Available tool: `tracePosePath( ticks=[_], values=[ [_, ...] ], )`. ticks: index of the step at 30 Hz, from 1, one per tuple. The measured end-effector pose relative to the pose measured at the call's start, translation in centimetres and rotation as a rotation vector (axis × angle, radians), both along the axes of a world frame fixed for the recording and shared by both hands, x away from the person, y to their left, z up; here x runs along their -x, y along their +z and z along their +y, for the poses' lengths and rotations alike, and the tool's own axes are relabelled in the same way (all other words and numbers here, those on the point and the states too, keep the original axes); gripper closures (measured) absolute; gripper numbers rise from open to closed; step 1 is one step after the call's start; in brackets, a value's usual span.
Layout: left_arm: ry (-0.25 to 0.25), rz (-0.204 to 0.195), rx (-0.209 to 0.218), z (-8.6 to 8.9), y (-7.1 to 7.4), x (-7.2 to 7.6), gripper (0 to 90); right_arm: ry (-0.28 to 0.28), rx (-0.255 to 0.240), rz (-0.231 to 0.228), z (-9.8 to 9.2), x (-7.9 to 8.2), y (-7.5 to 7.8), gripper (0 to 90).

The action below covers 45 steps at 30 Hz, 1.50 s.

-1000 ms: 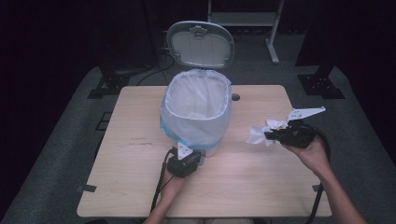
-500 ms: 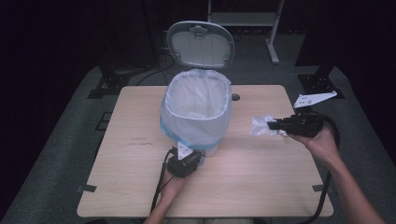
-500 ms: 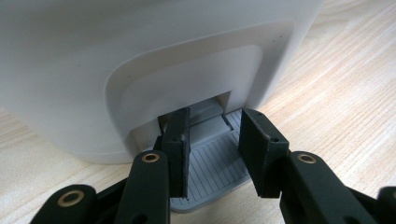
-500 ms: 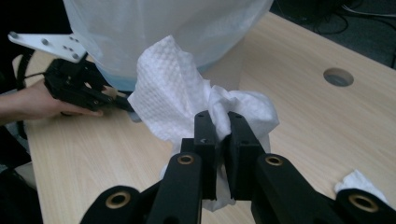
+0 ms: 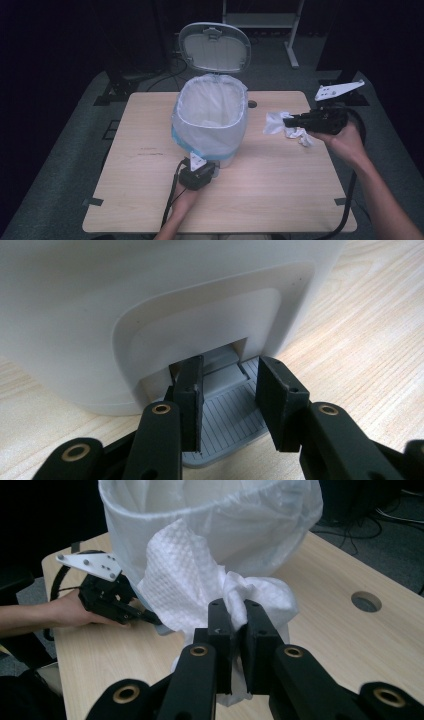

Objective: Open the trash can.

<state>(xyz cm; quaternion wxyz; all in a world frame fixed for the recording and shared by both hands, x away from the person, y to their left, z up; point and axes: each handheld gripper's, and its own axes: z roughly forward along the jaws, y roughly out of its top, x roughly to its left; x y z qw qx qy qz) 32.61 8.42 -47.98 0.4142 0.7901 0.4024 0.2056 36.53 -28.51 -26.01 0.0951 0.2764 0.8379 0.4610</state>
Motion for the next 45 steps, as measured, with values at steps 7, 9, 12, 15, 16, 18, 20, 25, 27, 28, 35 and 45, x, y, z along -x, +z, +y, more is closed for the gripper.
tracePosePath(
  ticks=[7, 9, 12, 15, 16, 18, 20, 25, 27, 28, 35, 45],
  values=[
    [0.0, 0.0, 0.001, 0.0, 0.0, 0.0, 64.0, 0.023, -0.005, -0.01, 1.0, -0.3, 1.8, 83.7],
    [0.001, -0.001, 0.002, 0.0, 0.0, 0.0, 64.0, 0.03, -0.008, -0.012, 1.2, -0.3, 2.1, 83.7],
    [-0.001, 0.001, 0.0, 0.0, 0.0, 0.0, 64.0, 0.039, -0.004, -0.018, 1.6, -0.5, 2.7, 83.6],
    [-0.001, 0.0, 0.001, 0.0, 0.0, 0.0, 64.0, 0.046, -0.008, -0.019, 1.9, -0.6, 3.3, 83.6],
    [-0.001, 0.0, 0.001, 0.0, 0.0, 0.0, 64.0, 0.046, -0.008, -0.019, 1.9, -0.6, 3.3, 83.6],
    [-0.002, -0.001, -0.002, 0.0, 0.0, 0.0, 64.0, 0.056, -0.013, -0.028, 2.2, -0.7, 3.9, 83.6],
    [-0.002, -0.001, -0.002, 0.0, 0.0, 0.0, 64.0, 0.061, -0.018, -0.031, 2.4, -0.7, 4.3, 83.6],
    [-0.002, -0.002, -0.002, 0.1, 0.0, -0.1, 64.0, 0.076, -0.019, -0.032, 3.0, -0.9, 5.0, 83.6],
    [-0.001, -0.002, 0.0, 0.0, 0.0, 0.0, 64.0, 0.082, -0.02, -0.032, 3.3, -1.0, 5.3, 83.6],
    [0.0, -0.002, 0.001, 0.0, 0.0, 0.0, 64.0, 0.085, -0.02, -0.033, 3.4, -1.0, 5.5, 83.6],
    [-0.001, -0.002, 0.0, 0.0, 0.0, -0.1, 64.0, 0.107, -0.015, -0.033, 4.8, -1.5, 6.3, 83.6],
    [-0.002, 0.0, -0.002, 0.1, 0.0, -0.1, 64.0, 0.142, -0.004, -0.04, 6.9, -2.0, 7.4, 83.6]
  ],
)
